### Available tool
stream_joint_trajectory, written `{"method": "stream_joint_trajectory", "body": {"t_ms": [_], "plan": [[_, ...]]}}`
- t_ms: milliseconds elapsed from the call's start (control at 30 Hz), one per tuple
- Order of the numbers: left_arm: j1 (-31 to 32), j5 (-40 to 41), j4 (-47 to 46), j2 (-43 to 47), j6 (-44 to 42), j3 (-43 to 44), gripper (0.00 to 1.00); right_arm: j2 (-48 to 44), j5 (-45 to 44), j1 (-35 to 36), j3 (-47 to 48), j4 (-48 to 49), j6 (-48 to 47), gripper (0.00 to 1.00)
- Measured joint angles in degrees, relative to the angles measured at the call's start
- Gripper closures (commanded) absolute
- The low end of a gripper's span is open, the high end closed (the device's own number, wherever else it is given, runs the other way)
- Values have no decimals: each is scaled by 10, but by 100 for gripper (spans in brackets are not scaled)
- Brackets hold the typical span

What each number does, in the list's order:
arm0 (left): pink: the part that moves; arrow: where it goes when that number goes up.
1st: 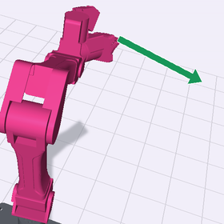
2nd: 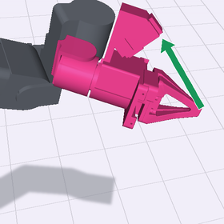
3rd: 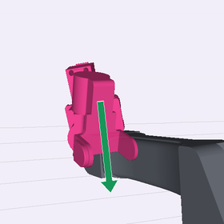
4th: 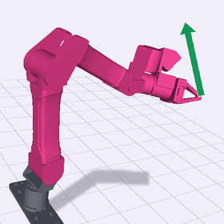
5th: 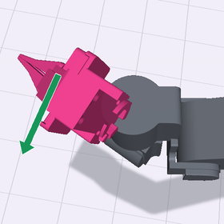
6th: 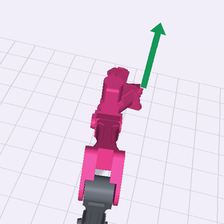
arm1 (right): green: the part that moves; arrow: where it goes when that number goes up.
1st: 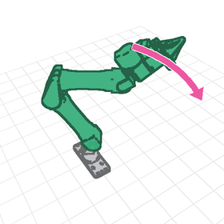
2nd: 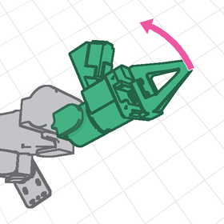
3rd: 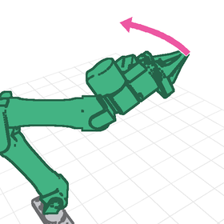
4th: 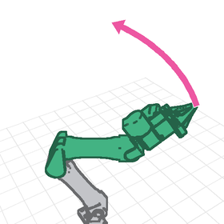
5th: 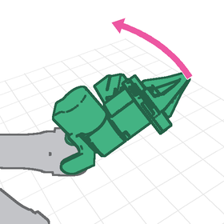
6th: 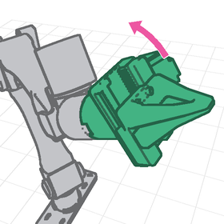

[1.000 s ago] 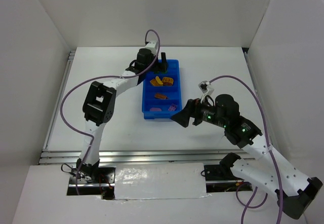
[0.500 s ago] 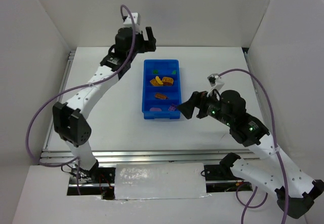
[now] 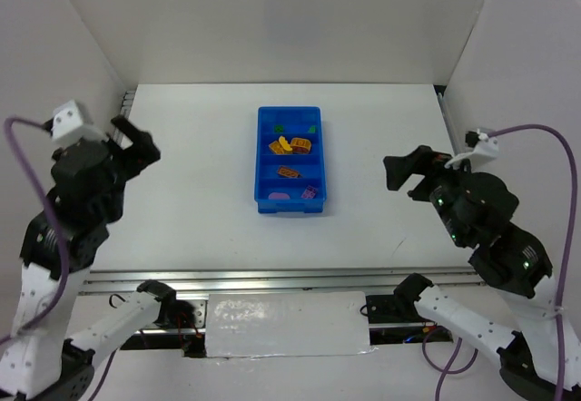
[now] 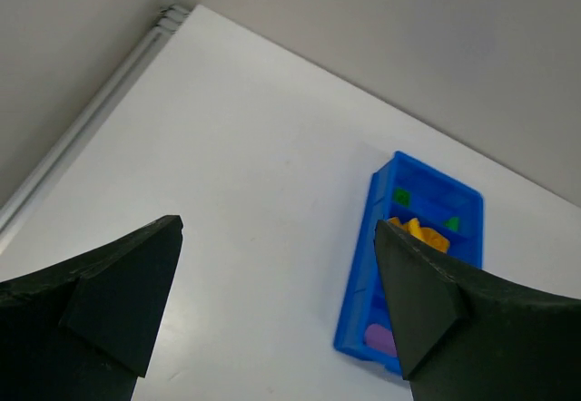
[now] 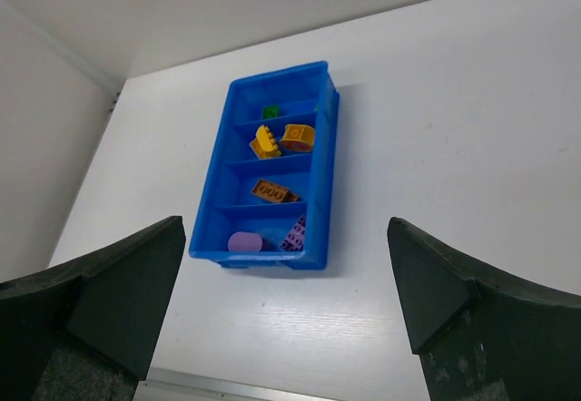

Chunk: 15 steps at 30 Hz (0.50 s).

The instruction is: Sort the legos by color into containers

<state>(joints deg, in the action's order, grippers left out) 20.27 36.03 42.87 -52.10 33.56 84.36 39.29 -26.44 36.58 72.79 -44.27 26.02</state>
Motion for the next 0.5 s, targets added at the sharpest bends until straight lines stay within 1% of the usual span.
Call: {"method": "stream_joint_trajectory", "body": {"t_ms": [100,233,367,500], "plan": [[-1,37,55,85,3,-46,1,-38,-21,1,5,-20,-4,0],[-1,73,124,157,4,-97,0,-89,-32,2,17,-51,-7,0],[-1,91,164,230,12,-145,1,-117,-32,2,21,-71,-8,0],[-1,101,180,268,16,-155,1,-125,-28,2,10,-78,-4,0]]}}
